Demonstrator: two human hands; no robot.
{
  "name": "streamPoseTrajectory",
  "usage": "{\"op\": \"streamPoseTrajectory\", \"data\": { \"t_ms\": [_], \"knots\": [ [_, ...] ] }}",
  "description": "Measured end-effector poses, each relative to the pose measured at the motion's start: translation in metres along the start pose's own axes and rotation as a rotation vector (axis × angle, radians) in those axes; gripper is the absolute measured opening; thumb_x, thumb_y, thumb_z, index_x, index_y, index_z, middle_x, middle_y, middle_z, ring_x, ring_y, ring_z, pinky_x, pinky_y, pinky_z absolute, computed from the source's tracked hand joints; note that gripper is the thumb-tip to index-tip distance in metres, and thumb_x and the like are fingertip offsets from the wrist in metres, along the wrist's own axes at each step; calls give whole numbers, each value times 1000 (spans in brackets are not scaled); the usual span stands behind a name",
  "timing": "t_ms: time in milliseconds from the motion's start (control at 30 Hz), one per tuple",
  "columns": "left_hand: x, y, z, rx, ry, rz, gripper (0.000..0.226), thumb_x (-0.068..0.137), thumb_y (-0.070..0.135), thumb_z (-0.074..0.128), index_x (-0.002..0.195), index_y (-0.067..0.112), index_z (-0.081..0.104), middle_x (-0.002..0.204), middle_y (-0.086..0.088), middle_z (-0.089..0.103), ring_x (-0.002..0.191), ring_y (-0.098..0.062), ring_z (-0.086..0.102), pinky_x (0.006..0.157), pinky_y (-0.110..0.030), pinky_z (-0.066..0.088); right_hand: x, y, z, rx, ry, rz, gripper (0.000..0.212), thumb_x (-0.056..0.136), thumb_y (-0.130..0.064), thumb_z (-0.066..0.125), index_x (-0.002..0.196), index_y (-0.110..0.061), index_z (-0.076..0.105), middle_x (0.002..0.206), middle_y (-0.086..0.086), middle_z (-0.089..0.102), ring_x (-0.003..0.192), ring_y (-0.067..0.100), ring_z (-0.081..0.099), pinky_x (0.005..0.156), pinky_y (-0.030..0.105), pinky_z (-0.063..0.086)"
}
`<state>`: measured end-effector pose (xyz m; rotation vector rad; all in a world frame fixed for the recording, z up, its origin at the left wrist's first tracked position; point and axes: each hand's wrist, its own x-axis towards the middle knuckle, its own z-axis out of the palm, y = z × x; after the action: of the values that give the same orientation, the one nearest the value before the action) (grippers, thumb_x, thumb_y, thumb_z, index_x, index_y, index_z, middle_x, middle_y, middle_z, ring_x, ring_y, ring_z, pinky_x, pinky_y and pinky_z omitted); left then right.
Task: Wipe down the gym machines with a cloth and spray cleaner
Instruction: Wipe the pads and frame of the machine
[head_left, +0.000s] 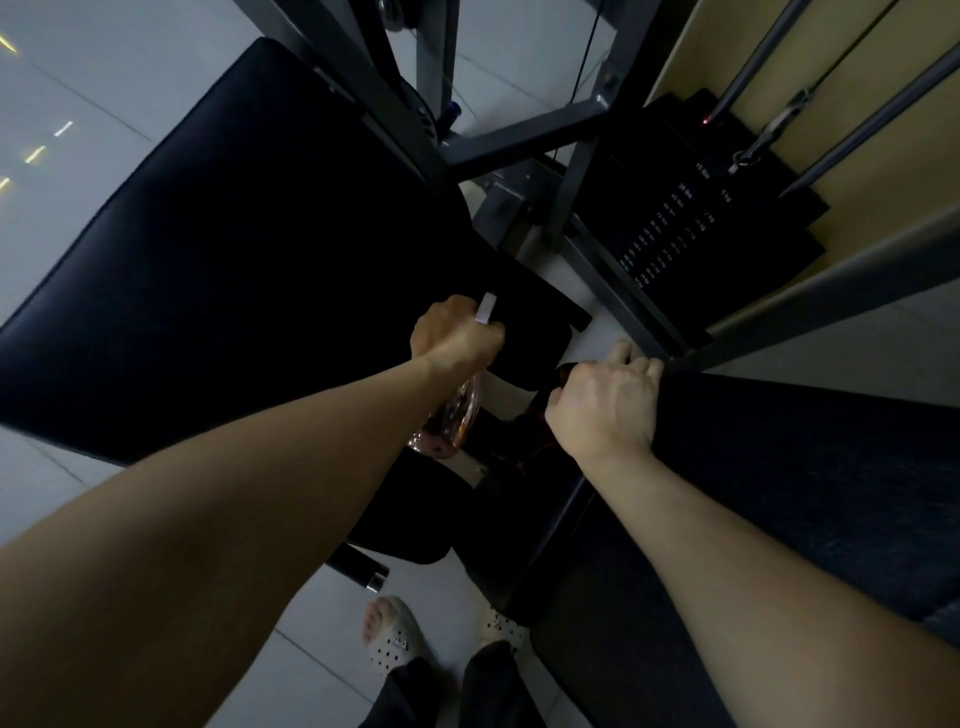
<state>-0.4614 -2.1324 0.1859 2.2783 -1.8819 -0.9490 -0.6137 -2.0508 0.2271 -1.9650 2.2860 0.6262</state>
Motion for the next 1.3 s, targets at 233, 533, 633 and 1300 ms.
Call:
{"op": "streamPoseTrajectory", "data": {
  "t_ms": [233,533,633,1300],
  "knots": [
    [-51,-61,-36,-317,152,-125,22,98,38,58,103,17,62,91,-2,63,83,-23,61,67,-34,43,-2,0,-1,16,3,-17,35,88,-42,54,86,-12,72,107,15,57,92,35,58,94,44,39],
    [-133,-128,-56,-637,235,-231,23,94,47,63,88,25,59,86,3,66,77,-15,64,66,-35,51,1,0,-5,53,-56,40,42,92,-48,52,94,-12,72,119,15,56,107,35,55,100,44,37],
    [-153,-137,-58,-732,293,-287,25,91,42,63,84,19,59,81,-7,67,73,-28,67,63,-46,54,-2,-12,-15,210,-69,41,36,94,-45,54,90,-11,68,116,12,59,109,33,56,102,47,37],
    [-308,-252,52,-1170,46,-333,12,97,16,69,107,21,74,91,1,76,79,-18,73,74,-25,57,-47,-231,-27,868,-375,-530,31,102,-30,52,127,-12,56,114,6,62,102,24,62,76,31,51]
  ]
}}
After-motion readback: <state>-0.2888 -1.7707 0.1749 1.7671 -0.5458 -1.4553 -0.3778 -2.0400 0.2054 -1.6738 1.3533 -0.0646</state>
